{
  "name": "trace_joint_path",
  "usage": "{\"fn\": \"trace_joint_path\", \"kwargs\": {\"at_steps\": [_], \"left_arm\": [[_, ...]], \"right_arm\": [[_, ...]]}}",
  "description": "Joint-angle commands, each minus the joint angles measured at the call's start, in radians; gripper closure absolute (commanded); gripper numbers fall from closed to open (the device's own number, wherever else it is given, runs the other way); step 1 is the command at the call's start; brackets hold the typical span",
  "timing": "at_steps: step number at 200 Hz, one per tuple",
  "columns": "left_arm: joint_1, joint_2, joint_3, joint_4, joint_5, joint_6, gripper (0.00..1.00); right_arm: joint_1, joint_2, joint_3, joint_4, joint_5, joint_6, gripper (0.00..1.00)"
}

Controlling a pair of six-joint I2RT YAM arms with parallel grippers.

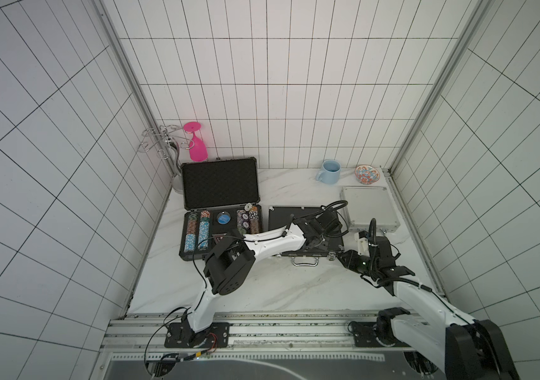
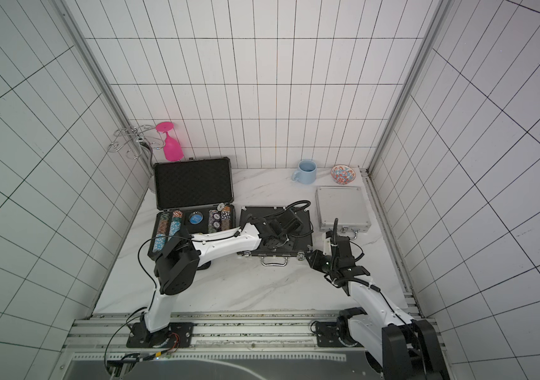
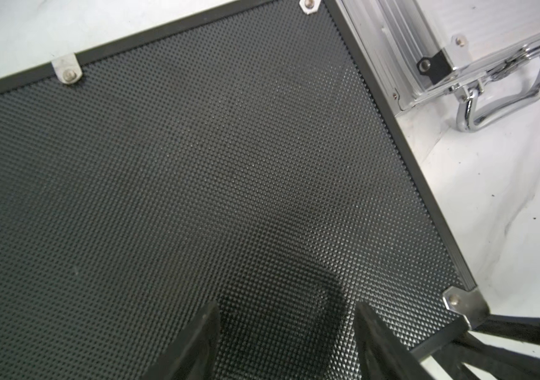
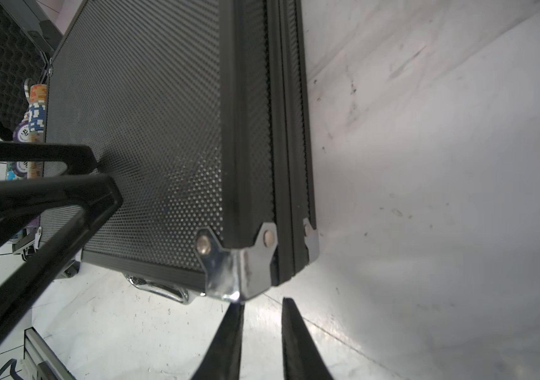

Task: Close the poker set cases
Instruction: Fasten the fastener on the poker set case.

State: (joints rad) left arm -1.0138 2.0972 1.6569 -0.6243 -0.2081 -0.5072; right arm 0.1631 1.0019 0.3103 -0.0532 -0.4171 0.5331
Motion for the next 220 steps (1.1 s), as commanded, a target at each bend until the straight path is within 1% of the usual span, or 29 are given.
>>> {"fn": "trace_joint_path", "kwargs": {"at_steps": [1,19,37,59,95,119,158,196,220], "left_arm": [[-0.008,0.117,-0.067,-0.125,0.051,-0.034,0.34],[-0.012,0.147,-0.093,-0.184,0.064,-0.020,0.35],[-0.024,0.178,-0.126,-0.243,0.033,-0.003,0.35],[-0.025,0.208,-0.179,-0.240,0.051,-0.006,0.36],[-0.040,0.257,-0.139,-0.281,0.051,0.004,0.36],[-0.040,0.269,-0.155,-0.296,0.050,0.008,0.36],[-0.039,0.262,-0.212,-0.251,0.104,-0.010,0.36],[-0.031,0.249,-0.297,-0.173,0.173,-0.045,0.36],[-0.025,0.245,-0.339,-0.141,0.180,-0.054,0.36]], "right_arm": [[-0.009,-0.023,-0.007,-0.038,-0.030,-0.015,0.76],[-0.010,-0.040,-0.004,-0.053,-0.056,-0.005,0.76],[-0.004,-0.071,-0.012,-0.053,-0.066,0.016,0.76],[0.004,-0.081,-0.030,-0.031,-0.067,0.030,0.76],[0.019,-0.036,-0.052,0.016,-0.078,0.029,0.76],[0.028,-0.036,-0.066,0.023,-0.063,0.035,0.76],[0.042,-0.041,-0.118,0.084,-0.057,0.072,0.76],[0.062,-0.052,-0.121,0.099,-0.022,0.084,0.76],[0.073,-0.040,-0.123,0.121,0.006,0.097,0.76]]}}
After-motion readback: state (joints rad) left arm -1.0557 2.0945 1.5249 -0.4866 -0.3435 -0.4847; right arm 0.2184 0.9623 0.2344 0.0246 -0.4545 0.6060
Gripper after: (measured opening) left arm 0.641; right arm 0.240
